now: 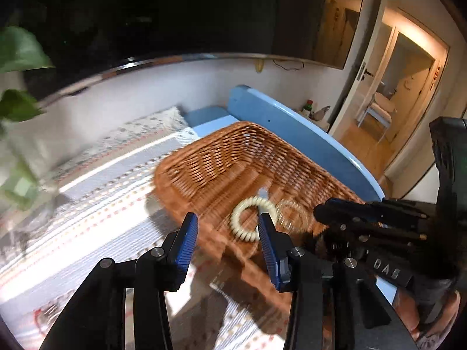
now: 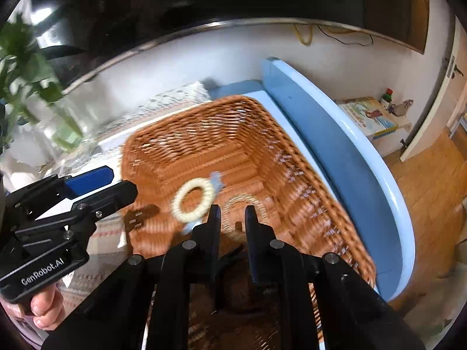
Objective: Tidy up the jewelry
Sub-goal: 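Carry the hair tie and bracelet into the wicker basket and open both tools, then move both open tools back over the remaining jewelry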
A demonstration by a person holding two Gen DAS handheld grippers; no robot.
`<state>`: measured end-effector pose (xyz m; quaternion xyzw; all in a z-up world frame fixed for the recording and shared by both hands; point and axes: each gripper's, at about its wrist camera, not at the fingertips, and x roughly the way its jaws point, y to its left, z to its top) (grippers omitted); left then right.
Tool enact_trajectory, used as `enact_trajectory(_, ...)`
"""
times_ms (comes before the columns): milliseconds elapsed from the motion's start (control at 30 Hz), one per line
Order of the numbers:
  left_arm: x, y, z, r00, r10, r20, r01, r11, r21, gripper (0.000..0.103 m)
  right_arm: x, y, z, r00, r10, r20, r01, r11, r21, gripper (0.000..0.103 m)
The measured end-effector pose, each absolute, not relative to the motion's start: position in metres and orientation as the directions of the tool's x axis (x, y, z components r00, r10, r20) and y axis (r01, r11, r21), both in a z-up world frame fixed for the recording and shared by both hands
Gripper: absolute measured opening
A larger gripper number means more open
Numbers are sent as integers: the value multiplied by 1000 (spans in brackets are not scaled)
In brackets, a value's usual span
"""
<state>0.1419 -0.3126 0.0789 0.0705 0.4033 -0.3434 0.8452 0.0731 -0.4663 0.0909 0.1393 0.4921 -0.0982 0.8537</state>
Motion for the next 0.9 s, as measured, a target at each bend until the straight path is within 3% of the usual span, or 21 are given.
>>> enact_trajectory(167, 117, -239, 97, 443, -572, -690, 608, 757, -238, 44, 58, -427, 115, 541, 4, -841, 241, 957, 159, 39)
enact_trajectory(400, 82, -129, 109, 484, -583, -653, 505, 795, -336, 65, 43, -348, 138, 573, 91, -815, 104, 978, 182, 45)
enact_trajectory(433, 75, -113, 108, 479, -592, -649, 495, 792, -357, 66, 42, -337, 140, 574, 102, -813, 85, 979, 183, 50)
enact_trajectory(900, 17, 36, 70, 622, -392, -678, 266, 920, -288, 66, 40, -206, 118, 495, 249, -832, -112, 968, 223, 51)
